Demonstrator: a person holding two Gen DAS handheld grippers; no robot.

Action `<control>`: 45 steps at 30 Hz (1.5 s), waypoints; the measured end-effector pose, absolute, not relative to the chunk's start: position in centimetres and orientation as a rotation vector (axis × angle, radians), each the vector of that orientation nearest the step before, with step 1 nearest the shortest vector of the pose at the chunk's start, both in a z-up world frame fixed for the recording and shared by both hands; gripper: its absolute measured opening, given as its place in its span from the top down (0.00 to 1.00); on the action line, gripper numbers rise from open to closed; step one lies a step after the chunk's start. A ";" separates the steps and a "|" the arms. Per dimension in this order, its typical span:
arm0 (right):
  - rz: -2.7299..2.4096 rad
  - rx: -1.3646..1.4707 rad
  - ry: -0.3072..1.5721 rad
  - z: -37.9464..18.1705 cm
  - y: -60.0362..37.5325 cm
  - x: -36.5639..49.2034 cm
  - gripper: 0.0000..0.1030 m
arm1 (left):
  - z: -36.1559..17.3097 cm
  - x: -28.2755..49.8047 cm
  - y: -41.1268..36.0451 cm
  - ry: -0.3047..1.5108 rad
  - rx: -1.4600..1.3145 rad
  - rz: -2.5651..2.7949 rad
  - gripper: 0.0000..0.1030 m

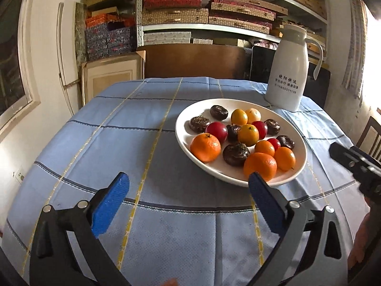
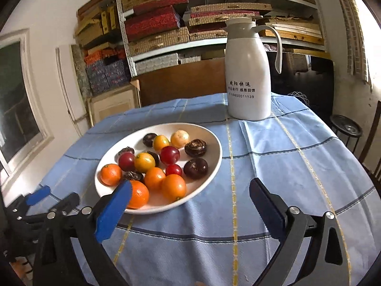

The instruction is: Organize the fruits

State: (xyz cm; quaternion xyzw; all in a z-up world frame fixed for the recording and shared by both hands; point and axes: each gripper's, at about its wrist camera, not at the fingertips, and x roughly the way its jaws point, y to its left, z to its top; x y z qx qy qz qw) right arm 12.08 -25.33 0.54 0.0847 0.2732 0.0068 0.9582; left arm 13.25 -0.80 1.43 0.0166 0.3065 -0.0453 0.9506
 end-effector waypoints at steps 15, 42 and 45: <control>0.061 -0.009 0.508 0.6 -20.5 9.5 0.04 | 2.1 12.4 -2.5 0.594 0.140 -0.058 0.05; 0.073 0.080 0.566 0.3 -22.0 9.5 0.04 | 2.3 12.0 -2.5 0.605 0.107 -0.152 0.05; 0.074 0.082 0.569 0.3 -22.2 9.6 0.04 | 2.2 12.1 -2.4 0.613 0.091 -0.168 0.05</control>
